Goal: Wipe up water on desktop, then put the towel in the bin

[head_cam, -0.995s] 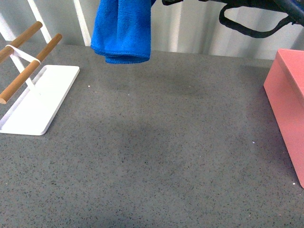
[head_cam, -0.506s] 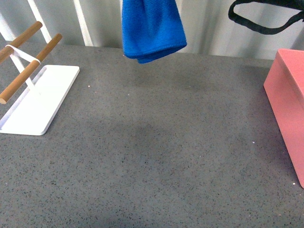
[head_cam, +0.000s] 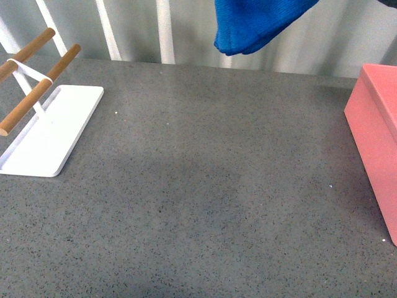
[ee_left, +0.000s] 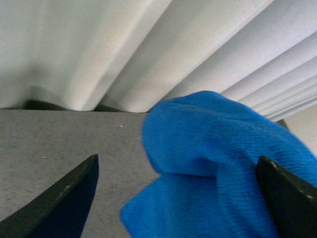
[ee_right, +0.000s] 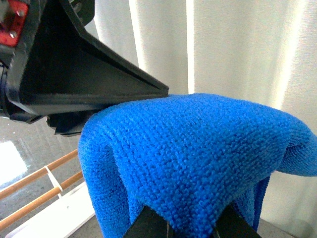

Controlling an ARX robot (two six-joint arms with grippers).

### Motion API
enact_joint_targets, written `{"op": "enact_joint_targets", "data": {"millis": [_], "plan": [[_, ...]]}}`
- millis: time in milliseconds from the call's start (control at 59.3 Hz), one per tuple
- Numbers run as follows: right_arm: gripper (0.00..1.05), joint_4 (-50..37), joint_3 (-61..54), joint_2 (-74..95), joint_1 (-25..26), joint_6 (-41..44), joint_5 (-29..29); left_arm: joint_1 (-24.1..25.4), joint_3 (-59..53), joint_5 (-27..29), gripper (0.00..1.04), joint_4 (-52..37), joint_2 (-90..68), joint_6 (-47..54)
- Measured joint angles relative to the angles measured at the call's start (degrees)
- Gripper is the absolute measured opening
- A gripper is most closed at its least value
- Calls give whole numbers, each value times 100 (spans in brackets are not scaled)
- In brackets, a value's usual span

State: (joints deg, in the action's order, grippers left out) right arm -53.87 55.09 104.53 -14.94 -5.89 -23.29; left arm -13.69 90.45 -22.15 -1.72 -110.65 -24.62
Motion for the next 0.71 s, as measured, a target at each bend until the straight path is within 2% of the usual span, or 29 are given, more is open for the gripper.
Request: {"op": "enact_joint_targets", "data": {"millis": [34,185,405,421,438,472,506,556,607,674,708], "plan": [[4,-4,-87,-90,26,-33,20,-13,11,203,100,79,4,208],[4,-103,-369,-411,74,-105,-42,-37,166,953,98,632,4,901],[4,-190,-638,-629,160,-142,-144,-4,382,1543,98,1425,92,1191],[4,-192,-660,-629,162,-142,-144,131,31,1309,98,1233,341,1283],[4,-192,-684,-632,162,-144,-164,376,-734,848,98,922,837,1488],[4,-205,-691,-621,173,-142,-205,798,-1941,323,98,767,1668,1709],[4,-210,-748,-581,240,-142,-188,1403,-3333,203,98,837,2861,1934],[4,-243,-804,-581,411,-144,-114,2127,-4826,114,98,964,4564,2205],[4,-271,-813,-564,455,-144,-90,2736,-5563,-63,98,1115,5681,2455],[4,-317,-813,-557,260,-120,-304,3364,-5827,-662,98,1552,6280,2789],[4,-317,-813,-520,234,-118,-308,3585,-5831,-765,98,1751,6352,2911]]}}
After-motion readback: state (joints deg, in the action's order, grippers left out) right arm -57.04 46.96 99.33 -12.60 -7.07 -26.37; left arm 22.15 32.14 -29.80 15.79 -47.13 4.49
